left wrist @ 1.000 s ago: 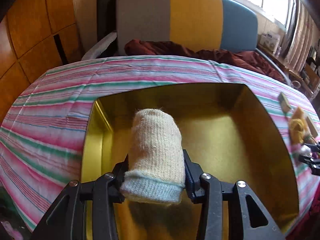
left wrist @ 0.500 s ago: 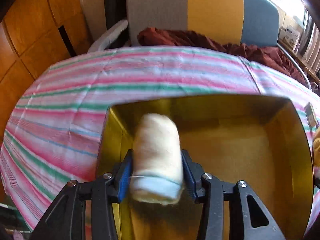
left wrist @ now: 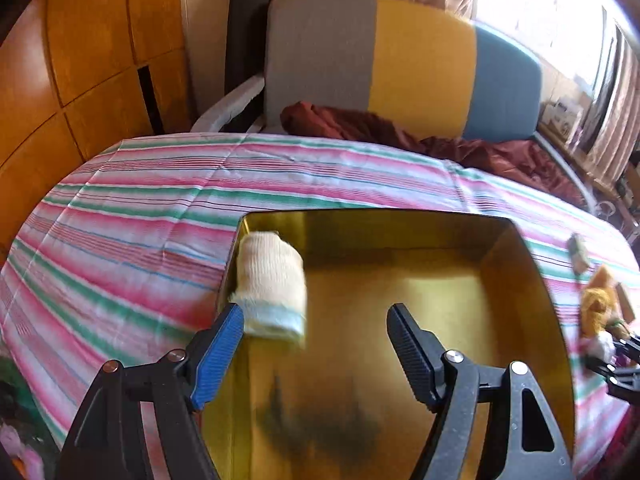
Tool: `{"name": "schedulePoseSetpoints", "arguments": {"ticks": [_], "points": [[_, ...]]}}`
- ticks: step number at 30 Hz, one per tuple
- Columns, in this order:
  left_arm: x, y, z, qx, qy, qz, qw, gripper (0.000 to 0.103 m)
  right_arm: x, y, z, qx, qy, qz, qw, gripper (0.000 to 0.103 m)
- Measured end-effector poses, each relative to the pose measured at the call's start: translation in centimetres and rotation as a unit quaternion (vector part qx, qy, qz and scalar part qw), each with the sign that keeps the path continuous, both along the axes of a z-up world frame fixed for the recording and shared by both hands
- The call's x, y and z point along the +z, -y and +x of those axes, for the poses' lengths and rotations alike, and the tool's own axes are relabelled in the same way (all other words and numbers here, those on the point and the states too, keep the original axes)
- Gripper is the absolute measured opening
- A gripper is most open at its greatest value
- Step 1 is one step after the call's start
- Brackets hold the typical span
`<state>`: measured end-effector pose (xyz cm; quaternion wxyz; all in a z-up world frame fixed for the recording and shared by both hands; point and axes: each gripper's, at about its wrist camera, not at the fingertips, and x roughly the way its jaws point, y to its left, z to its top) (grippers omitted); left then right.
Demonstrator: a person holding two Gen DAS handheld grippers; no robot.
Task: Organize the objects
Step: 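Carry the sock into the gold tray and open the left tool, then carry the plastic bundle into the tray beside the sock and release with right tool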
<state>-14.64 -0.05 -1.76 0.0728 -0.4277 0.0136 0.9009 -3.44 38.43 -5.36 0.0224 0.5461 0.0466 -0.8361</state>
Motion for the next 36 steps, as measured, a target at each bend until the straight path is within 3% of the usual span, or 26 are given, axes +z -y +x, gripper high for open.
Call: {"name": "schedulePoseSetpoints", "arguments": {"ticks": [6, 13, 21, 30, 33, 36], "points": [[0.6, -1.2, 5.7, -0.031, -0.018, 0.025, 0.999, 0.075, 0.2, 0.3, 0.1, 0.001, 0.001, 0.005, 1.0, 0.045], [-0.6, -2.4, 10.4, -0.046, -0.017, 0.014, 0.9987, 0.075, 0.2, 0.6, 0.2, 0.006, -0.003, 0.016, 1.0, 0.043], [-1.2, 0.7, 13.4, -0.02, -0.01, 0.047, 0.9986, 0.073, 0.2, 0.8, 0.3, 0.006, -0.005, 0.023, 1.0, 0.043], [-1.1, 5.2, 15.2, 0.028, -0.005, 0.058, 0.9979, 0.068, 0.7, 1.8, 1.3, -0.004, 0.004, 0.022, 1.0, 0.041], [-0.9, 6.5, 15.4, 0.044, -0.002, 0.071, 0.9965, 0.067, 1.9, 3.6, 2.3, 0.007, -0.006, 0.022, 1.0, 0.041], [-0.1, 7.0, 15.8, 0.049, -0.021, 0.074, 0.9958, 0.066, 5.1, 5.6, 2.8, 0.015, -0.042, -0.011, 0.999, 0.041]]}}
